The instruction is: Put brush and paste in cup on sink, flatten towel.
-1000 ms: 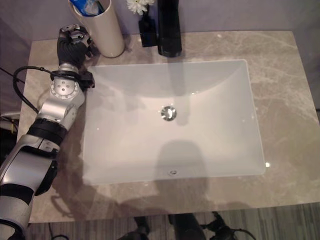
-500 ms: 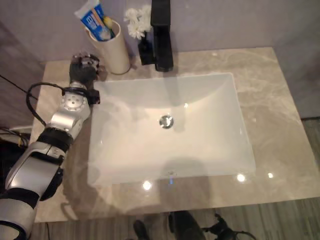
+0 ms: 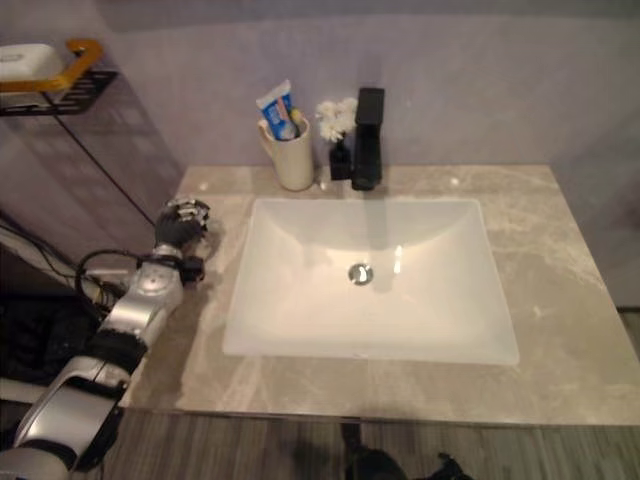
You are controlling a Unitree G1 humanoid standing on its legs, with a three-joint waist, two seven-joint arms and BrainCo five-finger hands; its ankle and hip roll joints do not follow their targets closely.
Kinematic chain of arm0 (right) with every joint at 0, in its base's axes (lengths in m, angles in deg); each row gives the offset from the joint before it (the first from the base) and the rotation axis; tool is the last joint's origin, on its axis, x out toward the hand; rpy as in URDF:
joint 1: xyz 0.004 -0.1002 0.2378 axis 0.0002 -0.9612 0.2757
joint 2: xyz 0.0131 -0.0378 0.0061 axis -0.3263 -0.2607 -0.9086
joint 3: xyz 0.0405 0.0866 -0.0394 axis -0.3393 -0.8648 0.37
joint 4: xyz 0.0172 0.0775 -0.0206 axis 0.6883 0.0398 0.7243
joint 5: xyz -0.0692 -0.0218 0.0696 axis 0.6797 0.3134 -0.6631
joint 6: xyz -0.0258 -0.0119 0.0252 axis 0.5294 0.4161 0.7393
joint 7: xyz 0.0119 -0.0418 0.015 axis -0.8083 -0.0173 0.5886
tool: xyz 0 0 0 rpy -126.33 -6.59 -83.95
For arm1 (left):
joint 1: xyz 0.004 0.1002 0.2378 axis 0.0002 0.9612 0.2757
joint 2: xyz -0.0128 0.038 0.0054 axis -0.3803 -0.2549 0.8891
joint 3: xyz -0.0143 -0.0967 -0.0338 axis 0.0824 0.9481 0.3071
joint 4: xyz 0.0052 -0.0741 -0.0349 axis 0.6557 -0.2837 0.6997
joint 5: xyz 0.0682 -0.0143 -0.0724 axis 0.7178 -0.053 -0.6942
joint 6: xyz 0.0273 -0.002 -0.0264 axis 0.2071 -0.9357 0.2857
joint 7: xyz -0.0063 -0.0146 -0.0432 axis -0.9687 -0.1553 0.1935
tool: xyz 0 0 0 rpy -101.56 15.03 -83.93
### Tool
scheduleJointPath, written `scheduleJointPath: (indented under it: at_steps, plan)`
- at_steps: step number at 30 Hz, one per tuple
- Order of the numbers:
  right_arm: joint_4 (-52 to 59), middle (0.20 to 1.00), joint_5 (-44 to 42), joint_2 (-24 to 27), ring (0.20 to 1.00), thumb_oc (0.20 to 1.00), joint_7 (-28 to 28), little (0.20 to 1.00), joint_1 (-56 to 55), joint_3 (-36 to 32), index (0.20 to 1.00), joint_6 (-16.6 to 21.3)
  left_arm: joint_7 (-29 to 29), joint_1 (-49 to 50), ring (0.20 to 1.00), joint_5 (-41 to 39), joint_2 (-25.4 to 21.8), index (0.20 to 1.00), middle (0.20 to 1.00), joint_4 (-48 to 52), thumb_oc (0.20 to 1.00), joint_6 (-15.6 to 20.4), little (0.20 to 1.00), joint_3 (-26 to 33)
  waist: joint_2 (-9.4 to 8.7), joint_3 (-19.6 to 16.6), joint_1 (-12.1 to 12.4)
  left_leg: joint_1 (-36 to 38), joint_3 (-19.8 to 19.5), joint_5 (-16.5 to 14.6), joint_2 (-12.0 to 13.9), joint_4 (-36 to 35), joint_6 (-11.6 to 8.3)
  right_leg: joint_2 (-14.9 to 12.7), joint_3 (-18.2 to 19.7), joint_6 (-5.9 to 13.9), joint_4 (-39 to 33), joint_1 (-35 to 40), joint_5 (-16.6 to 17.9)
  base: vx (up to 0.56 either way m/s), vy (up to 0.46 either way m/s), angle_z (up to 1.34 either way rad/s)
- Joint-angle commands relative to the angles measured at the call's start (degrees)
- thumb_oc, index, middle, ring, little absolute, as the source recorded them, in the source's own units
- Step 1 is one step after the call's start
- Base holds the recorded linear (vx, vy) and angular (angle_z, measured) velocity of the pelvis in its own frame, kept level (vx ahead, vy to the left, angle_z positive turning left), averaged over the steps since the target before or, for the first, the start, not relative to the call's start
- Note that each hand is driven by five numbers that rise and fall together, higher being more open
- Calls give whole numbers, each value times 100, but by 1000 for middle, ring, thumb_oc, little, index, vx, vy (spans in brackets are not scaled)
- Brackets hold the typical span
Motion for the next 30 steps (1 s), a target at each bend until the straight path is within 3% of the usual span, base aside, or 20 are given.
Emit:
scheduleJointPath:
  at_steps: [1, 10, 18, 19, 20, 21, 22, 23, 24, 26, 30]
  plan:
    - [-237, 1000, 167, -1, 1000, 1000, -111, 1000, -38, -152, 1000, -61, 211, -18, 200, -25, -243, 200, 200, 172, 200, 270, 200, 352, -100, -63, -104, 251, -204, 335, -204, 38, 12, -317, -239, 637, 23, 606, -506, -24, 31, 9]
    - [-210, 1000, 184, -30, 1000, 1000, -266, 1000, 36, -340, 1000, -106, 854, 1564, 200, -304, -200, 200, 200, 1693, 200, 274, 200, 801, -222, -162, 93, 310, -269, 134, -386, 38, 173, -485, -200, 748, 0, 724, -336, -62, 65, 5]
    - [-276, 1000, 127, -80, 1000, 1000, -314, 1000, 31, -581, 1000, -55, 1001, 2752, 200, 182, -137, 200, 200, 3031, 200, 440, 200, 1469, -316, -149, 270, 482, -359, 15, -539, 38, 333, -603, -216, 817, 77, 884, -284, -68, 63, 0]
    - [-280, 1000, 123, -67, 1000, 1000, -327, 1000, 6, -691, 1000, -37, 1018, 3170, 200, 597, -335, 200, 200, 3352, 200, 503, 200, 1773, -343, -120, 366, 516, -424, -23, -605, 74, 386, -655, -241, 846, 116, 908, -253, -121, 116, 7]
    - [-264, 1000, 107, -55, 1000, 1000, -327, 1000, -6, -753, 1000, -19, 999, 3443, 401, 850, -442, 401, 401, 3513, 401, 573, 401, 1971, -358, -98, 413, 525, -459, -43, -646, 110, 420, -708, -246, 873, 156, 904, -213, -165, 144, 7]
    - [-254, 1000, 97, -51, 1000, 1000, -328, 1000, -7, -765, 1000, -9, 1013, 3581, 454, 846, -447, 454, 454, 3570, 454, 582, 454, 2060, -370, -88, 426, 527, -474, -62, -672, 128, 445, -735, -246, 887, 177, 897, -190, -141, 119, 11]
    - [-228, 1000, 94, -41, 1000, 1000, -334, 1000, -22, -806, 1000, -2, 1060, 3810, 875, 928, -517, 875, 875, 3687, 875, 588, 875, 2195, -379, -63, 456, 529, -497, -84, -716, 149, 484, -781, -243, 917, 222, 876, -141, -85, 64, 10]
    - [-228, 1000, 94, -41, 1000, 1000, -334, 1000, -22, -806, 1000, -2, 1060, 3810, 875, 928, -517, 875, 875, 3687, 875, 588, 875, 2195, -379, -63, 456, 529, -497, -84, -716, 149, 484, -781, -243, 917, 222, 876, -141, -179, 142, 15]
    - [-165, 1000, 73, 11, 1000, 1000, -352, 1000, -44, -873, 1000, 6, 1215, 4112, 1000, 965, -675, 1000, 1000, 3697, 1000, 480, 1000, 2313, -388, -1, 468, 524, -546, -87, -821, 168, 561, -897, -214, 1005, 287, 791, 20, -209, 167, 11]
    - [-126, 1000, 92, 43, 1000, 1000, -431, 1000, -66, -970, 1000, -19, 1492, 4494, 1000, 1168, -1010, 1000, 1000, 3805, 1000, 452, 1000, 2440, -410, 80, 472, 536, -583, -68, -966, 159, 652, -1033, -141, 1115, 346, 684, 293, -255, 207, 9]
    - [-74, 1000, 106, -9, 1000, 1000, -474, 1000, -57, -1004, 1000, -33, 1606, 4772, 1000, 820, -818, 1000, 1000, 3654, 1000, 432, 1000, 2412, -537, 216, 481, 530, -600, 7, -1136, 71, 755, -1217, -33, 1257, 383, 487, 678, -203, 135, 4]
